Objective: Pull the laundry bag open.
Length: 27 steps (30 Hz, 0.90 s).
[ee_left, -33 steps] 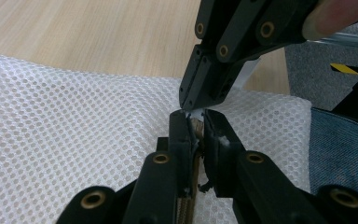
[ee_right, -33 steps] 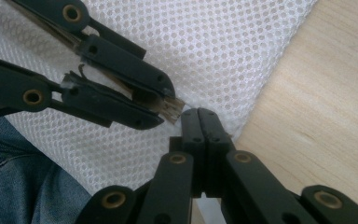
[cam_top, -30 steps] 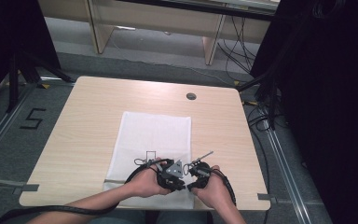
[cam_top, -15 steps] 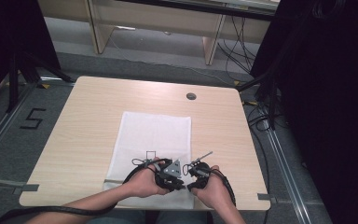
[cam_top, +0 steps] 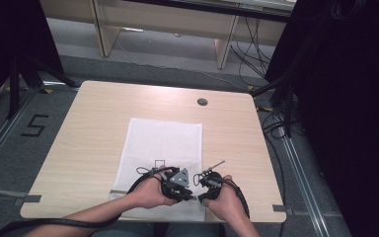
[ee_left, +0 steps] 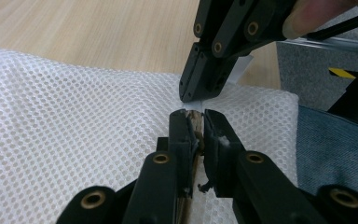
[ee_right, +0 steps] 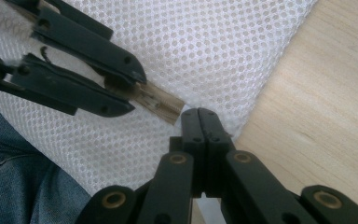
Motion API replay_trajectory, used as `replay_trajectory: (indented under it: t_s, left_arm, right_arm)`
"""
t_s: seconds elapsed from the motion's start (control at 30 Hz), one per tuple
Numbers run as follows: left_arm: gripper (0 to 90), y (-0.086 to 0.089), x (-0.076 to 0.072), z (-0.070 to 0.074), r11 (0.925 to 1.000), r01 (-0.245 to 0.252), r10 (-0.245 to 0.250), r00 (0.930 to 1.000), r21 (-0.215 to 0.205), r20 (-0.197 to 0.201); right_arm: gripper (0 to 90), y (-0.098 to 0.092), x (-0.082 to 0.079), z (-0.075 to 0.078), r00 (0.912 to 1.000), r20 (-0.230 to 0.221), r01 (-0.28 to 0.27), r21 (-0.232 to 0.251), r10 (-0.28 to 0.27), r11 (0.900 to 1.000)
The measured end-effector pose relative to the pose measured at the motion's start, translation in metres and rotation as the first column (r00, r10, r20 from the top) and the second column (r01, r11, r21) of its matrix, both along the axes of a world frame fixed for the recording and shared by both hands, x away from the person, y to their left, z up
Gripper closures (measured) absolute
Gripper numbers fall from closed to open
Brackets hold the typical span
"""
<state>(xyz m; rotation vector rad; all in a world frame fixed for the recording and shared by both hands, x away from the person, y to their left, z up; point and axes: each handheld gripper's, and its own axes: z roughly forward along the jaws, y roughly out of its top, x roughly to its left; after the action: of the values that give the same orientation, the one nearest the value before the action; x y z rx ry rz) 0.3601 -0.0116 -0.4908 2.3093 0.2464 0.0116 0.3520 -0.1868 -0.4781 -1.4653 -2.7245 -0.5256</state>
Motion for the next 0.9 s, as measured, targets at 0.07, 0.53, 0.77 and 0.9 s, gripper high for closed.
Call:
replay_trajectory:
  t_s: [0.07,0.53,0.77,0.9]
  left_arm:
    - [81.6,0.001,0.001,0.001,1.0,0.008,-0.008,1.0,-0.001,0.005]
    - [81.6,0.008,0.0,0.005,0.9999,0.01,-0.01,0.9998,0.005,0.017]
    - [81.6,0.011,0.0,0.006,1.0,0.001,-0.001,1.0,0.007,0.01]
    - [81.6,0.011,0.0,0.005,1.0,-0.005,0.005,1.0,0.0,0.006]
  right_arm:
    - [90.0,0.0,0.0,0.0,0.9999,-0.009,0.013,-0.006,-0.013,1.0]
    - [90.0,0.0,0.0,0.0,1.0,0.002,-0.001,-0.001,0.001,1.0]
    - [90.0,0.0,0.0,0.0,0.9999,-0.008,0.012,-0.004,-0.012,1.0]
    - [90.0,0.001,-0.001,0.002,0.9987,-0.036,0.035,-0.015,-0.035,0.999]
